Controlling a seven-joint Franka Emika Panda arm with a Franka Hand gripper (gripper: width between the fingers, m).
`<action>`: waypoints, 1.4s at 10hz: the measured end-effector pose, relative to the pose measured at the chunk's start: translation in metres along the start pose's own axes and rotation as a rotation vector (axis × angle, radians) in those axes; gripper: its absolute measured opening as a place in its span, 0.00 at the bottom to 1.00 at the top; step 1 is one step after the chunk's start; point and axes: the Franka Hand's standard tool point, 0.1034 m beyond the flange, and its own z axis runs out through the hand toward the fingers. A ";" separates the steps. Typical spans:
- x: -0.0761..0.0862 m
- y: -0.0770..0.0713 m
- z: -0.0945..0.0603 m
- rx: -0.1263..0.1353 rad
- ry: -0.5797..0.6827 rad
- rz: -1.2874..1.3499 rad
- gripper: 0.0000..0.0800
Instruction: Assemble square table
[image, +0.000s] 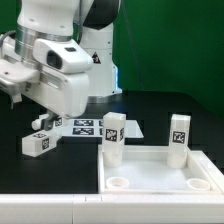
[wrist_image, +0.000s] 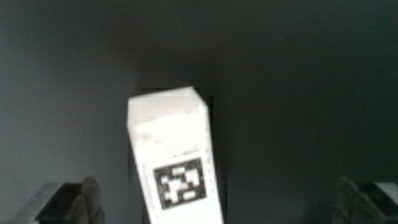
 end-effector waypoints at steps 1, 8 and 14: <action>-0.001 0.010 -0.002 0.000 -0.009 0.162 0.81; 0.004 0.025 -0.002 0.016 -0.005 0.729 0.81; 0.007 0.028 0.000 0.009 0.095 1.485 0.81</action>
Offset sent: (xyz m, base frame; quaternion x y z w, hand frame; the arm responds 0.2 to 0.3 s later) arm 0.0000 0.0000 0.0000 0.0000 0.0000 0.1296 0.9916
